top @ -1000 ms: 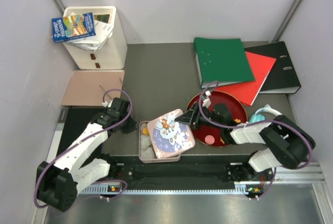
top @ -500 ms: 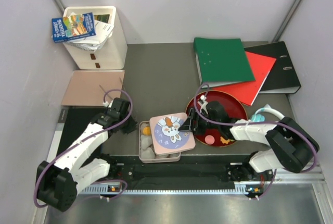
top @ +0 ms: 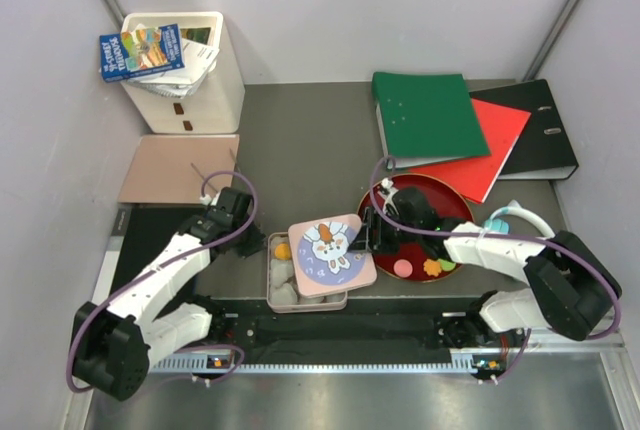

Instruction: Pack the cookies

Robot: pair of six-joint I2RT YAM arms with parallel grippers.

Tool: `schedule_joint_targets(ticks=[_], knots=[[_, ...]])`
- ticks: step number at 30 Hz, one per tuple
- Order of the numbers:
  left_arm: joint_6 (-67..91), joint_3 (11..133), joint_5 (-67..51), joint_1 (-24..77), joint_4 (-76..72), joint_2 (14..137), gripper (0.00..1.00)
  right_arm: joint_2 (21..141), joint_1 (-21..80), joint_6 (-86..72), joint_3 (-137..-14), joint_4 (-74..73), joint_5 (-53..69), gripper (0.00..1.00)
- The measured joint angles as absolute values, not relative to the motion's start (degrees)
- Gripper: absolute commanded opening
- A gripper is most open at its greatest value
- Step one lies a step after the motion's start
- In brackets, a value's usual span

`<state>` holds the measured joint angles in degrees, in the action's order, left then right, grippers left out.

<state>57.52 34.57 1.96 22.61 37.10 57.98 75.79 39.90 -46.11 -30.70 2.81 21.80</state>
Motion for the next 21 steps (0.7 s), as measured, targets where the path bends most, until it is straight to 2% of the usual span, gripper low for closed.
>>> schedule_joint_targets(ticks=[21], knots=[[57.5, 34.6, 1.9, 22.7, 35.9, 59.5, 0.00, 75.9, 49.8, -43.5, -36.7, -6.7, 18.9, 0.54]])
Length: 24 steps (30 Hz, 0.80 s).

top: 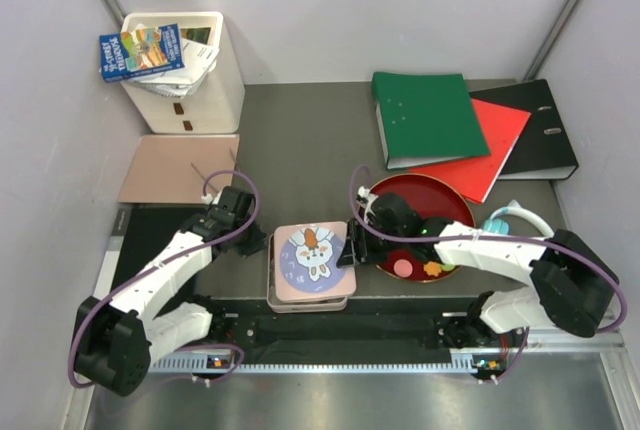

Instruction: Pack the cookies

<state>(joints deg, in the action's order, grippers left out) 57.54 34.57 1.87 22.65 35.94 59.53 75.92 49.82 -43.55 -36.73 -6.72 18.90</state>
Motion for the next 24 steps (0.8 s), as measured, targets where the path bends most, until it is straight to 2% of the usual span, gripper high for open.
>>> schedule_joint_targets(ticks=[14, 24], knots=[[57.5, 34.6, 2.7, 22.7, 36.3, 59.4, 0.00, 77.5, 53.3, -43.1, -41.0, -11.2, 18.1, 0.55], [57.5, 36.4, 9.4, 22.7, 41.7, 58.2, 0.03, 76.1, 53.3, -41.5, -42.9, -16.8, 15.6, 0.58]])
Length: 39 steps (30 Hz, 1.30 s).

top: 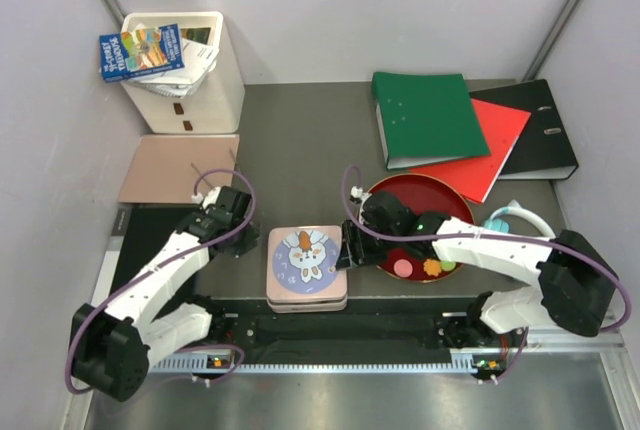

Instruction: Pack the cookies

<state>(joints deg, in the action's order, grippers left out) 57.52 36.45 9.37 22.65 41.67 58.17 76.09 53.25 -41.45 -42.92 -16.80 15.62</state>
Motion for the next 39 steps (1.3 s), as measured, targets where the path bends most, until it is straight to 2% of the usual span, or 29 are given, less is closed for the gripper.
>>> schedule_joint_targets(ticks=[3, 5, 8, 9, 10, 12, 18, 23, 26, 29, 36, 39], knots=[[57.5, 36.9, 11.7, 22.6, 42.8, 57.2, 0.04, 74.9, 53.3, -40.7, -44.6, -19.0, 13.7, 0.57], [57.3, 37.5, 13.0, 22.5, 43.9, 57.0, 0.05, 73.5, 53.3, -40.1, -45.5, -20.1, 12.5, 0.52], [56.1, 39.0, 14.8, 22.5, 44.3, 57.0, 0.08, 71.1, 53.3, -38.3, -47.2, -21.5, 11.1, 0.34], [55.4, 39.8, 15.3, 22.4, 44.2, 57.3, 0.11, 70.9, 53.3, -37.5, -48.3, -22.3, 11.0, 0.18], [55.0, 40.5, 15.6, 22.4, 44.2, 57.8, 0.12, 70.9, 53.3, -36.6, -49.1, -22.6, 11.0, 0.10], [53.4, 42.8, 15.9, 22.1, 43.7, 60.0, 0.16, 71.0, 53.5, -34.7, -50.8, -23.5, 11.2, 0.00], [47.3, 50.5, 12.3, 20.2, 39.8, 69.8, 0.20, 70.8, 55.6, -30.1, -51.8, -26.6, 10.9, 0.00], [42.9, 57.6, 5.4, 18.9, 36.9, 79.3, 0.17, 68.1, 55.9, -29.7, -50.9, -28.0, 8.6, 0.00], [41.4, 58.9, 3.6, 18.8, 36.4, 81.0, 0.16, 67.9, 54.0, -30.1, -51.4, -28.2, 8.1, 0.00], [39.7, 58.9, 3.4, 18.8, 36.8, 78.5, 0.15, 71.9, 50.9, -29.7, -55.9, -30.4, 8.0, 0.00], [35.2, 58.8, 2.9, 19.3, 40.2, 62.7, 0.13, 92.7, 46.9, -23.9, -84.4, -39.1, 7.7, 0.00], [35.3, 55.7, 3.9, 19.7, 42.4, 56.4, 0.10, 98.4, 45.1, -22.4, -89.7, -40.4, 9.6, 0.00]])
